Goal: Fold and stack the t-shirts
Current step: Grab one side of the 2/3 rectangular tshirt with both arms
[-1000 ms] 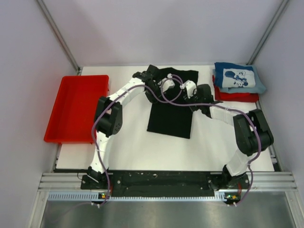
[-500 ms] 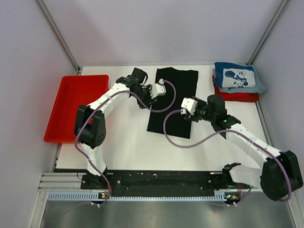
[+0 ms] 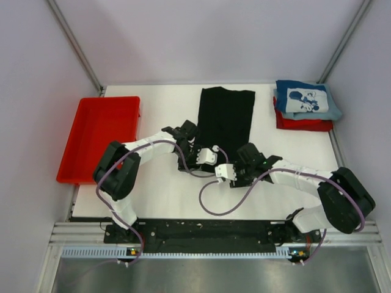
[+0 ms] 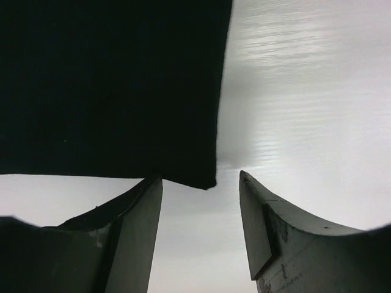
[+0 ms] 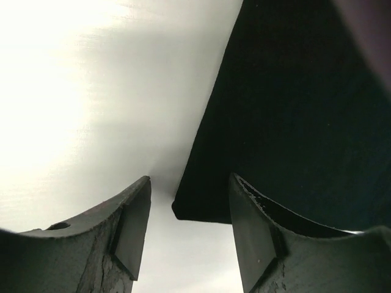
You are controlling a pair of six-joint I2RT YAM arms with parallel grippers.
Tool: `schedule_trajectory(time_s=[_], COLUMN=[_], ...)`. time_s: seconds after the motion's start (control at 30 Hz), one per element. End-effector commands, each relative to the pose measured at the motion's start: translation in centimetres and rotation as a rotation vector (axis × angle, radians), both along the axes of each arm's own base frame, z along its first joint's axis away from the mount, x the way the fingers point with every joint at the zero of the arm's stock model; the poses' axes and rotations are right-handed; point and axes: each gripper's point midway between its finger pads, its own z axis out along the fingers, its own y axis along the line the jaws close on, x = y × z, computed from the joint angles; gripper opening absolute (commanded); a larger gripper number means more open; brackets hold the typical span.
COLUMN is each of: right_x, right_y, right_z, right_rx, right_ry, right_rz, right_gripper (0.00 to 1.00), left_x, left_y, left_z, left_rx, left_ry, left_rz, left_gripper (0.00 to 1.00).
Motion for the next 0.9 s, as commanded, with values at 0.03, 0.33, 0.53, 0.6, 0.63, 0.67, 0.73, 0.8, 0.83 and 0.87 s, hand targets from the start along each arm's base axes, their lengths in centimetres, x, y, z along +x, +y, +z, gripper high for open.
schedule_trajectory(time_s=[0.03,0.33,0.53,0.6,0.63,0.67,0.73,0.8,0.83,0.87], right_x=[1.9,2.3,1.0,0.0,-0.8,-1.6,-3.8,-5.8,-6.7,-7.8], right_y=[-0.4,-1.1,-0.8,-0.4,-0.3,-0.1,0.2,0.1,0.1,0.0], right_z=[-0.3,-0.7,1.8,2.9,3.4,4.0,5.4,6.8,7.7,8.8], right_rx=[-0.066,-0.113,-0.056,-0.042,-0.044,-0.045,-0.054,-0.052,-0.043,-0.026], right_ry=[-0.018,-0.007,0.011,0.012,0.018,0.019,0.039,0.052,0.051,0.049], right_rz=[-0.069,-0.116,-0.125,-0.108,-0.094,-0.081,-0.042,-0.016,0.001,0.02], right_gripper=[0.52,0.0,0.0,0.0,0.0,0.0,0.0,0.0,0.0,0.0], left_x=[0.9,1.5,0.2,-0.8,-1.6,-2.6,-4.6,-6.8,-8.1,-9.1], left_y=[-0.9,-0.9,0.1,0.6,0.8,1.4,2.1,2.9,3.4,3.9], left_z=[-1.7,-2.8,-0.4,1.3,2.2,2.8,4.1,5.4,6.0,6.6], left_rx=[-0.001,0.04,0.049,0.027,0.017,0.021,0.006,-0.013,-0.018,-0.018], left_ry=[-0.048,-0.036,0.027,0.024,0.029,0.048,0.081,0.117,0.138,0.152], left_rz=[-0.028,0.042,0.107,0.109,0.107,0.106,0.091,0.07,0.061,0.053], left_gripper=[0.58,0.0,0.0,0.0,0.0,0.0,0.0,0.0,0.0,0.0])
